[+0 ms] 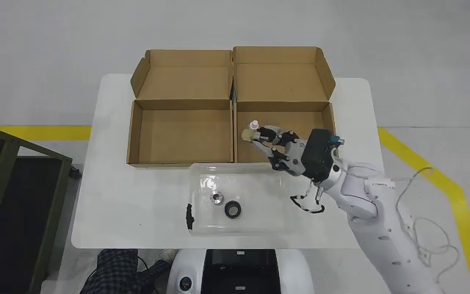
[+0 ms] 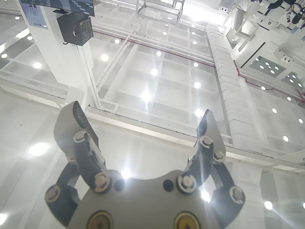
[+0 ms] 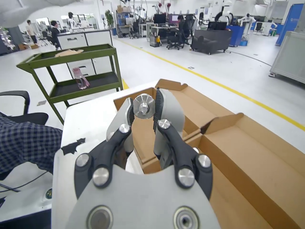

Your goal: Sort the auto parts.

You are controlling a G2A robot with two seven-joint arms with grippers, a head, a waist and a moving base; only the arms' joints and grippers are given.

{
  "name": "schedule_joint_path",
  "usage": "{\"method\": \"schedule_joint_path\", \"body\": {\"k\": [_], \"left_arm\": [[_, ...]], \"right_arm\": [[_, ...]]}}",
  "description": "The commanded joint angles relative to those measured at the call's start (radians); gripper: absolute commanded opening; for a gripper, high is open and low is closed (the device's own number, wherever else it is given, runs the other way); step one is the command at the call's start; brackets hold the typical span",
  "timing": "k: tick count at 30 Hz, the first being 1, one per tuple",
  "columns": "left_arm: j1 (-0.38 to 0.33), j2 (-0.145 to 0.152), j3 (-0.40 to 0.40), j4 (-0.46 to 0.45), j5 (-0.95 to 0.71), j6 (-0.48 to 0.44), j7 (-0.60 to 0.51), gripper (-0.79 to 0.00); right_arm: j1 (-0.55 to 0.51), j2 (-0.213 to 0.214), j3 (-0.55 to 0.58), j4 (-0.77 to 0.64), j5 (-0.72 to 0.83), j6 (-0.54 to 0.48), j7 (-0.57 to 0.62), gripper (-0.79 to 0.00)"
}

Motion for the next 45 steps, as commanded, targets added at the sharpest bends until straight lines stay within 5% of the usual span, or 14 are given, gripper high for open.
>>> {"method": "schedule_joint_path", "body": {"k": [1,13,34,45], "left_arm": [[0.000,0.000,0.000,0.000,0.000,0.000,0.000,0.000],[0.000,0.000,0.000,0.000,0.000,0.000,0.000,0.000],[0.000,0.000,0.000,0.000,0.000,0.000,0.000,0.000],[0.000,0.000,0.000,0.000,0.000,0.000,0.000,0.000]], "right_arm": [[-0.004,0.003,0.015,0.014,-0.008,0.002,0.029,-0.785],[0.059,0.018,0.057,0.126,-0.030,-0.005,0.213,-0.785],[0.311,-0.010,-0.148,0.413,-0.145,-0.003,0.406,-0.785],[0.385,-0.033,-0.237,0.520,-0.161,0.018,0.415,-0.785]]}}
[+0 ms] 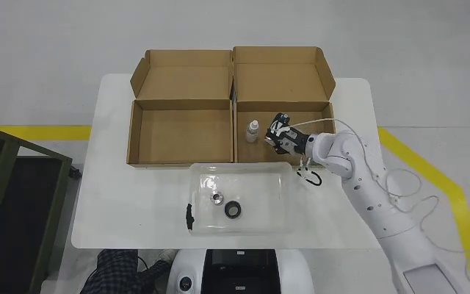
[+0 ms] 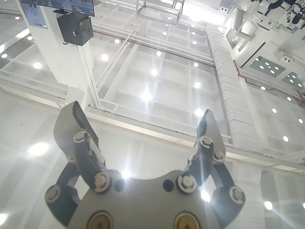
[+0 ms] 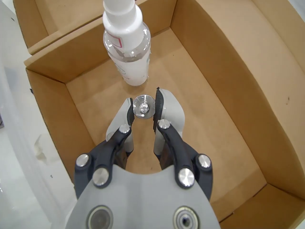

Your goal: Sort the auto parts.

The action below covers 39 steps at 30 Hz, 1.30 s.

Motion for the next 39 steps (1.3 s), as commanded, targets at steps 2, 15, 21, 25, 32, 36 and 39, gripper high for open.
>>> {"method": "schedule_joint_path", "body": {"k": [2,15,21,25,32,36,39], "left_arm": [[0.000,0.000,0.000,0.000,0.000,0.000,0.000,0.000],[0.000,0.000,0.000,0.000,0.000,0.000,0.000,0.000],[0.000,0.000,0.000,0.000,0.000,0.000,0.000,0.000],[0.000,0.000,0.000,0.000,0.000,0.000,0.000,0.000],[0.000,0.000,0.000,0.000,0.000,0.000,0.000,0.000],[0.000,0.000,0.000,0.000,0.000,0.000,0.000,0.000],[0.000,0.000,0.000,0.000,0.000,0.000,0.000,0.000]], "right_arm": [[0.019,-0.004,-0.013,0.012,-0.009,0.003,0.005,-0.785],[0.081,-0.019,-0.061,0.075,-0.034,0.000,0.041,-0.702],[0.090,-0.022,-0.065,0.087,-0.032,-0.003,0.031,-0.480],[0.093,-0.021,-0.058,0.075,-0.035,0.001,0.025,-0.416],[0.062,-0.002,0.008,-0.002,-0.017,-0.023,0.011,-0.394],[0.004,0.020,0.087,-0.095,0.010,-0.050,0.004,-0.366],[-0.052,0.038,0.156,-0.191,0.020,-0.066,0.009,-0.372]]}}
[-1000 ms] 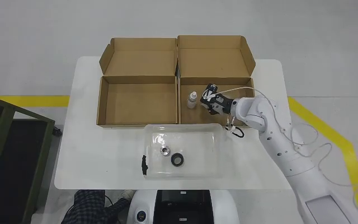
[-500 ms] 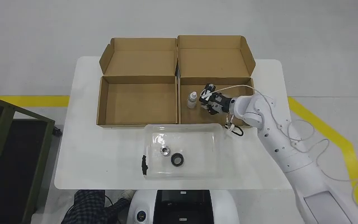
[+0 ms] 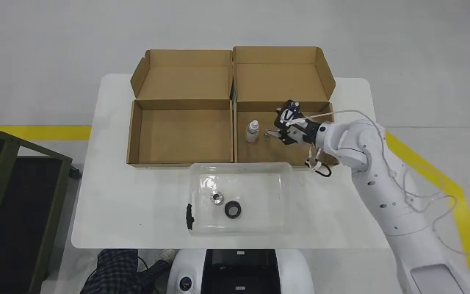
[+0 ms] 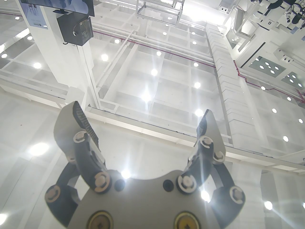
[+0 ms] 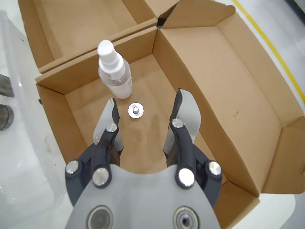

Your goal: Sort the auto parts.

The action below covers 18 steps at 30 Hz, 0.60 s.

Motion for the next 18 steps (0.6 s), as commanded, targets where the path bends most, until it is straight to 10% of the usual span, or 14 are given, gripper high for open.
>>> {"method": "schedule_joint_path", "body": {"k": [1,18], "left_arm": [[0.000,0.000,0.000,0.000,0.000,0.000,0.000,0.000],[0.000,0.000,0.000,0.000,0.000,0.000,0.000,0.000]], "right_arm": [[-0.041,0.011,0.043,-0.070,0.003,-0.015,0.006,-0.382],[-0.300,0.057,0.087,-0.402,0.015,-0.210,0.008,-0.332]]}}
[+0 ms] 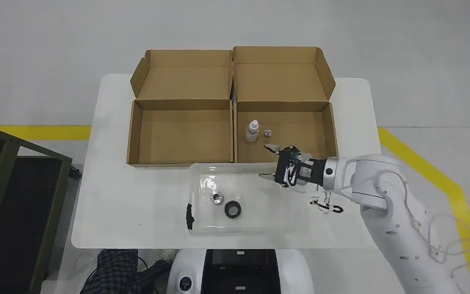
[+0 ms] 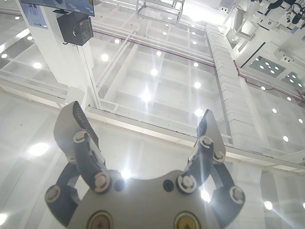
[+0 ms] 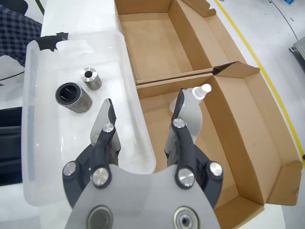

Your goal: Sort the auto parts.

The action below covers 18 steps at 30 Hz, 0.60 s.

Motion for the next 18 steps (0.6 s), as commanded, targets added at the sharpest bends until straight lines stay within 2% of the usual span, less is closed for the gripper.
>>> {"method": "schedule_joint_path", "body": {"k": [1,10,18], "left_arm": [[0.000,0.000,0.000,0.000,0.000,0.000,0.000,0.000],[0.000,0.000,0.000,0.000,0.000,0.000,0.000,0.000],[0.000,0.000,0.000,0.000,0.000,0.000,0.000,0.000]], "right_arm": [[-0.012,0.002,-0.008,-0.009,-0.003,-0.010,-0.005,-0.332],[-0.073,0.008,-0.078,-0.082,-0.044,-0.035,-0.020,-0.323],[-0.080,0.005,-0.157,-0.059,-0.116,-0.020,-0.030,-0.332]]}}
